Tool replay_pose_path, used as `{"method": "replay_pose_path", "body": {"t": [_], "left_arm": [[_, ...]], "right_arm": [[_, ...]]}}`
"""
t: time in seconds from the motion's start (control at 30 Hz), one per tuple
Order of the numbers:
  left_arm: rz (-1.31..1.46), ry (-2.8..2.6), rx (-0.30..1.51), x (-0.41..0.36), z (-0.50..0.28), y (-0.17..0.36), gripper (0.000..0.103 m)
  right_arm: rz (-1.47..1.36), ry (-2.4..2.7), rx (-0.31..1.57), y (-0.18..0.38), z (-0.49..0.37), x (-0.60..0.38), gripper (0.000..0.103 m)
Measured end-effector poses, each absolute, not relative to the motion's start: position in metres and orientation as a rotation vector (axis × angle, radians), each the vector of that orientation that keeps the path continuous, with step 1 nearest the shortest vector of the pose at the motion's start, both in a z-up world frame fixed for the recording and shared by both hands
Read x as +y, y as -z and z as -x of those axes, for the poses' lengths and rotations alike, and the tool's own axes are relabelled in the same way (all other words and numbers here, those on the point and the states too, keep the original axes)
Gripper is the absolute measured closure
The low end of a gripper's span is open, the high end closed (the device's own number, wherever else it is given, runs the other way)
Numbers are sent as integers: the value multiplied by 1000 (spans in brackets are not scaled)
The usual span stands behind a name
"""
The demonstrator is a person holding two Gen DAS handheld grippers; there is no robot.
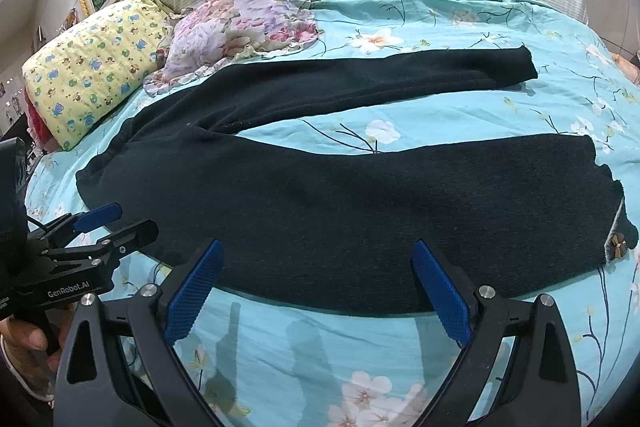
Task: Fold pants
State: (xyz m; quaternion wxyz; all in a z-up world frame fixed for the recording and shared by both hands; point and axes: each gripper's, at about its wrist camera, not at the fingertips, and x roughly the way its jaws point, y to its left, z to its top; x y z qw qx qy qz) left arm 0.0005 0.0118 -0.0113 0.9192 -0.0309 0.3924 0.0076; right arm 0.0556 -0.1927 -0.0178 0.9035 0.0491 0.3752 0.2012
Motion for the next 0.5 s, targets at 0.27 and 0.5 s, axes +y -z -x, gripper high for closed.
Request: {"method": "replay_pose_path", "body": {"t": [0.27,0.5], "left_arm": [[67,-17,807,12,0,12,18],[69,-13,808,9,0,13,18]], "right_arm": [[-105,-417,777,17,-56,-192,7],[-105,-420,777,16,-55,-191,7]]}}
